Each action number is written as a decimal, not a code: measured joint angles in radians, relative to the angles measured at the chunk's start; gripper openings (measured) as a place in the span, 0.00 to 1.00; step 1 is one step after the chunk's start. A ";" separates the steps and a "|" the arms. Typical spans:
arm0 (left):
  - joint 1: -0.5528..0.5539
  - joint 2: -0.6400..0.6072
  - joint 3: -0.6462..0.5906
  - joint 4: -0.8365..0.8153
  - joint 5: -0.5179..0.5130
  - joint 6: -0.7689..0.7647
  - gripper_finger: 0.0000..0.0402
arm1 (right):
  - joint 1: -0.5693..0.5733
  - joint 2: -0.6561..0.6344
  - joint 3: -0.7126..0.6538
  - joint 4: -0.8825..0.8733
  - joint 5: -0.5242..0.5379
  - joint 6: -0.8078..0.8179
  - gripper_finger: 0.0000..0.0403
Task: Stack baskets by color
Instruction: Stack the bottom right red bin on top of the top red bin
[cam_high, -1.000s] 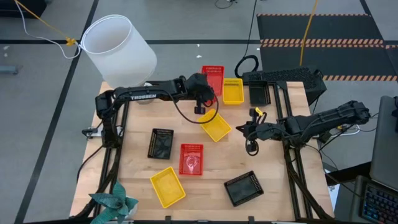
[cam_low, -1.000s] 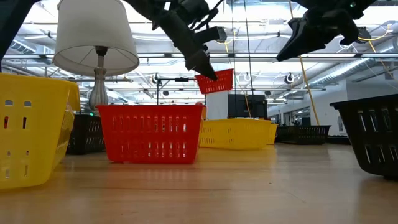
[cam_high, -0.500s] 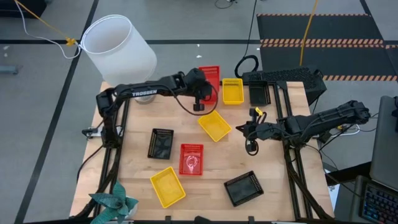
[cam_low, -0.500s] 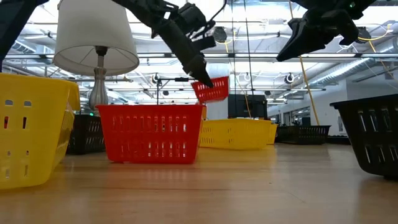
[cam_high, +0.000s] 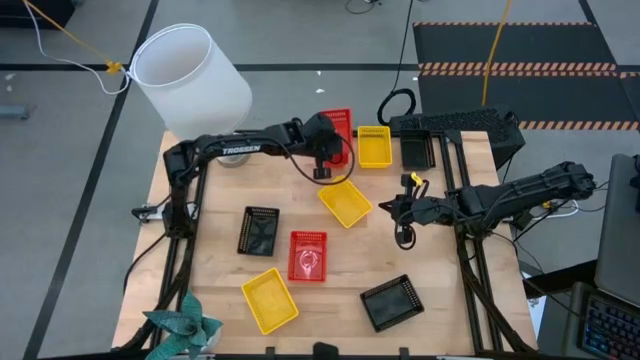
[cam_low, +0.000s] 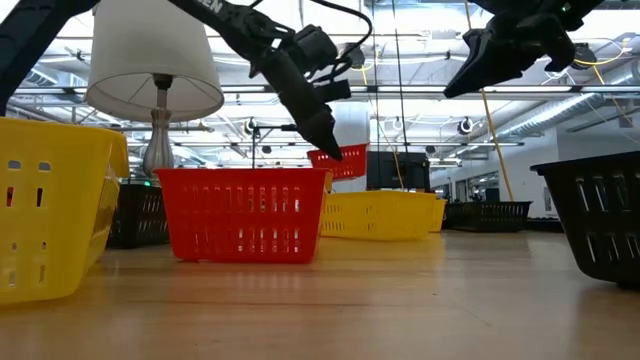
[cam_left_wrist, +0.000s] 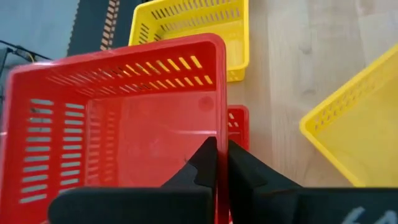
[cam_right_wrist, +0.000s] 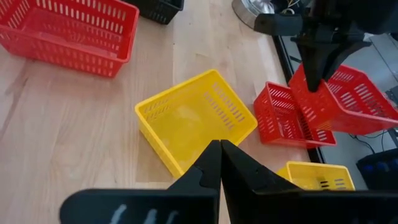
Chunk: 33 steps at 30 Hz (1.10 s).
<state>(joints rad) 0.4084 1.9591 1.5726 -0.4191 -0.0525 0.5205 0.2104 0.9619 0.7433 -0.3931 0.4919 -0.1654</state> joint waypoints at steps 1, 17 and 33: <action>0.001 0.000 0.000 -0.001 0.000 0.001 0.06 | 0.000 0.000 0.000 0.000 0.000 -0.001 0.00; 0.006 0.013 -0.055 0.045 0.021 0.023 0.06 | 0.000 0.000 0.000 0.003 0.000 -0.004 0.00; 0.015 0.058 -0.056 0.053 0.026 0.044 0.04 | 0.000 0.000 0.000 0.019 0.000 -0.004 0.00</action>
<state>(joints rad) 0.4231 2.0174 1.5166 -0.3664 -0.0265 0.5644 0.2104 0.9623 0.7433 -0.3737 0.4919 -0.1696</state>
